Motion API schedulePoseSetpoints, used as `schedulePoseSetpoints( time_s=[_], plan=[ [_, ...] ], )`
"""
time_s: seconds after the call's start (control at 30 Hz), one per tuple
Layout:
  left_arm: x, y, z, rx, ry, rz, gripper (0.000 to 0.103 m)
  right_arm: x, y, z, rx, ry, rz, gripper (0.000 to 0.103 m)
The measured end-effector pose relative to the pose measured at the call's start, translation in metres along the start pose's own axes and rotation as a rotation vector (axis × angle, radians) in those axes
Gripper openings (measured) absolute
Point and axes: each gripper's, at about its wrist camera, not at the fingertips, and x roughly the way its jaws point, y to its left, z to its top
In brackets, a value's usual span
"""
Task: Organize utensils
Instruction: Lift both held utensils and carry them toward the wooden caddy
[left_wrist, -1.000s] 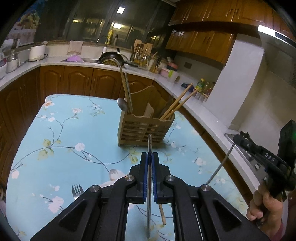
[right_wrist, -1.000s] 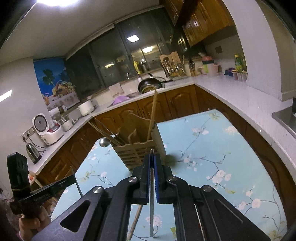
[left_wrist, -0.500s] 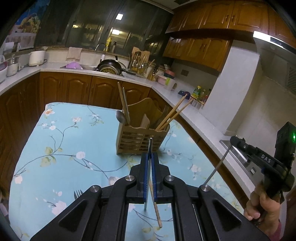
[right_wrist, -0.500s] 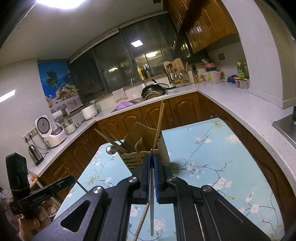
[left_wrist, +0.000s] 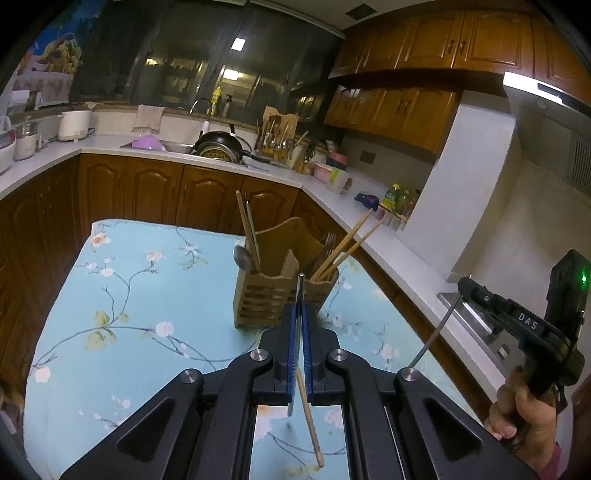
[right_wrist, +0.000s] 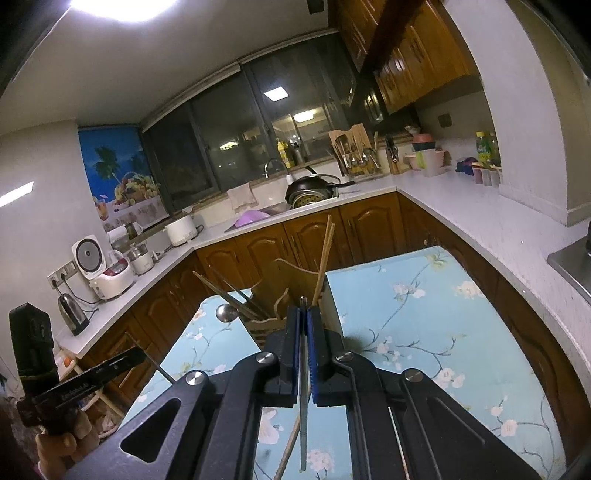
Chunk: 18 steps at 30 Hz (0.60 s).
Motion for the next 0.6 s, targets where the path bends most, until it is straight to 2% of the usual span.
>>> schedulePoseSetpoints(
  time_s=[0.3,0.6],
  plan=[
    [0.007,0.0,0.018,0.013,-0.039,0.001,0.001,0.012,0.007,0.019,-0.019,-0.032,0.011,0.004],
    [0.023,-0.002,0.052,0.053,-0.103,0.005,0.001,0.032,0.007,0.054,-0.026,-0.089,0.023,0.004]
  ],
)
